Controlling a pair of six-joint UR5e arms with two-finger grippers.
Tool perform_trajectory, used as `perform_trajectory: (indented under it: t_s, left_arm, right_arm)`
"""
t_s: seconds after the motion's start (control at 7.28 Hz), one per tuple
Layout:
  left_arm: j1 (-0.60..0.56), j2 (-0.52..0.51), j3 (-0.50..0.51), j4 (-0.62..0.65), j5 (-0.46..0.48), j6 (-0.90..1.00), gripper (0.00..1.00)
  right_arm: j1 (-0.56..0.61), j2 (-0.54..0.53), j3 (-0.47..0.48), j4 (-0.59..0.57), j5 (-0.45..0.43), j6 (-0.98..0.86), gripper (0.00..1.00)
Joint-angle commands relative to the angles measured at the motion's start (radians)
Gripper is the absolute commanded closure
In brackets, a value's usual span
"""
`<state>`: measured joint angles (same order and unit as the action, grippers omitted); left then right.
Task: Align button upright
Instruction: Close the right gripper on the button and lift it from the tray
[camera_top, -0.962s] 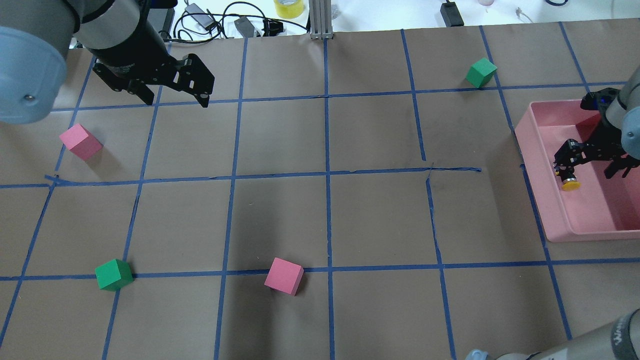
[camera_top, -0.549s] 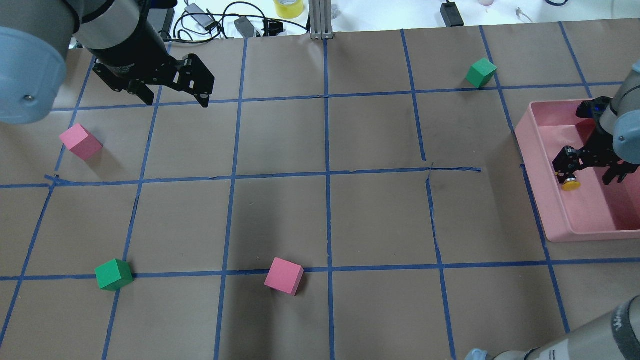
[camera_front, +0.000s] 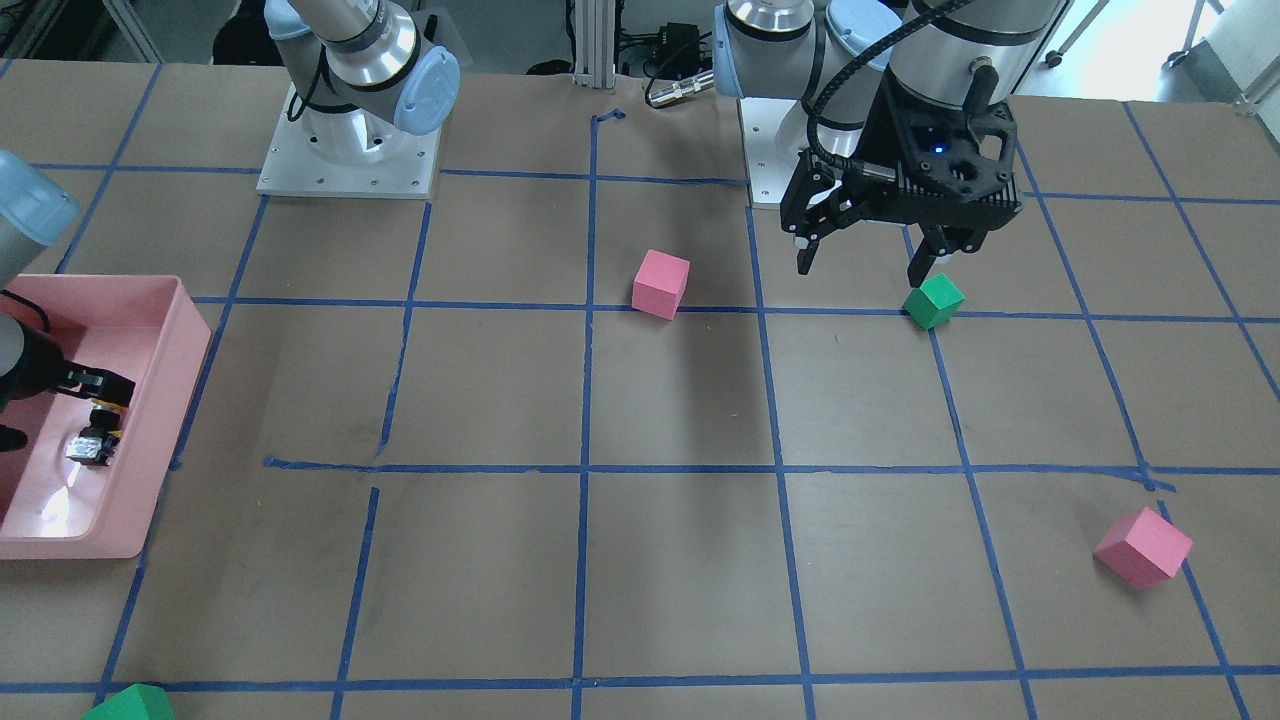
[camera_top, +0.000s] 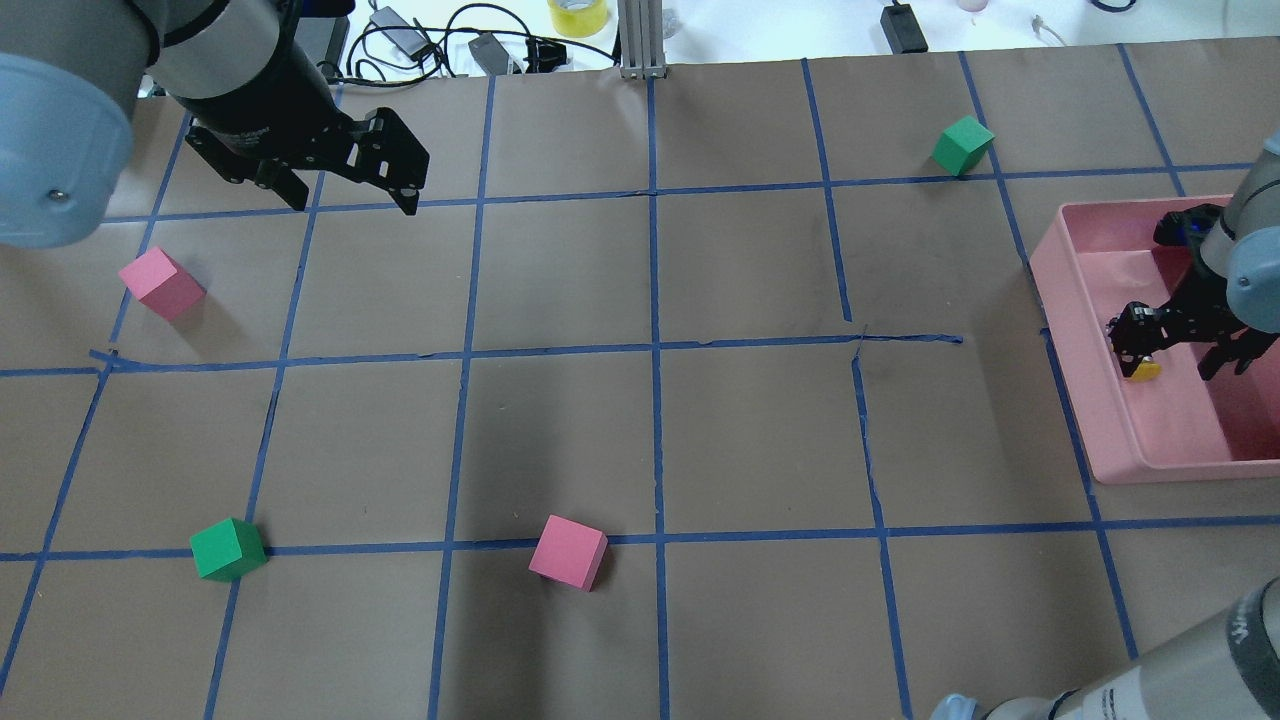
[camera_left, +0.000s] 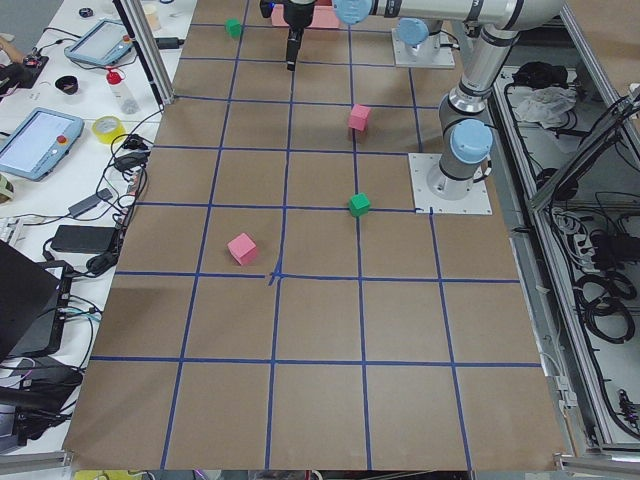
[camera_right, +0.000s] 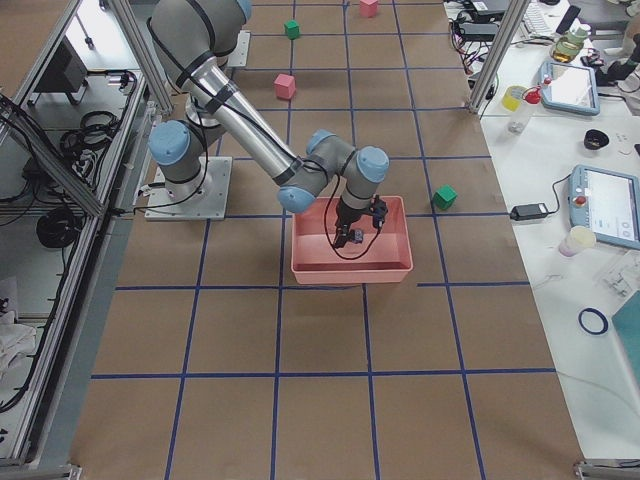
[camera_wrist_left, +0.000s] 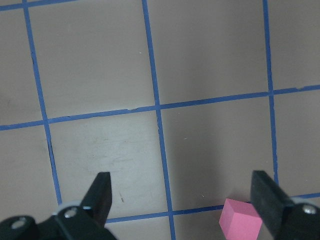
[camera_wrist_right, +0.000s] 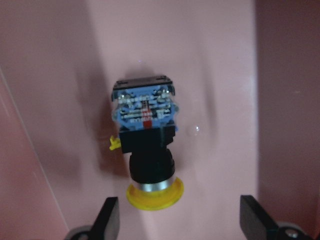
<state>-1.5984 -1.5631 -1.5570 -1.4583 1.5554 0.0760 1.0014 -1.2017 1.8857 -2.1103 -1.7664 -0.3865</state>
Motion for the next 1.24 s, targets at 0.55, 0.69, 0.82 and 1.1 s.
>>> perform_trajectory:
  t_s: [0.55,0.69,0.82,1.1]
  left_arm:
    - [0.0,0.0,0.0,0.001,0.0,0.001,0.0]
    - [0.0,0.0,0.0,0.001,0.0,0.001,0.0]
    - [0.0,0.0,0.0,0.0,0.0,-0.001,0.0]
    - [0.0,0.0,0.0,0.0,0.0,0.001,0.0]
  right_arm:
    - [-0.001,-0.021,-0.055,0.029,0.002,-0.009,1.0]
    - [-0.001,-0.051,-0.098,0.082,0.005,-0.009,1.0]
    - [-0.001,-0.064,-0.156,0.151,0.015,-0.008,1.0]
    - [-0.001,-0.065,-0.226,0.208,0.019,-0.006,1.0]
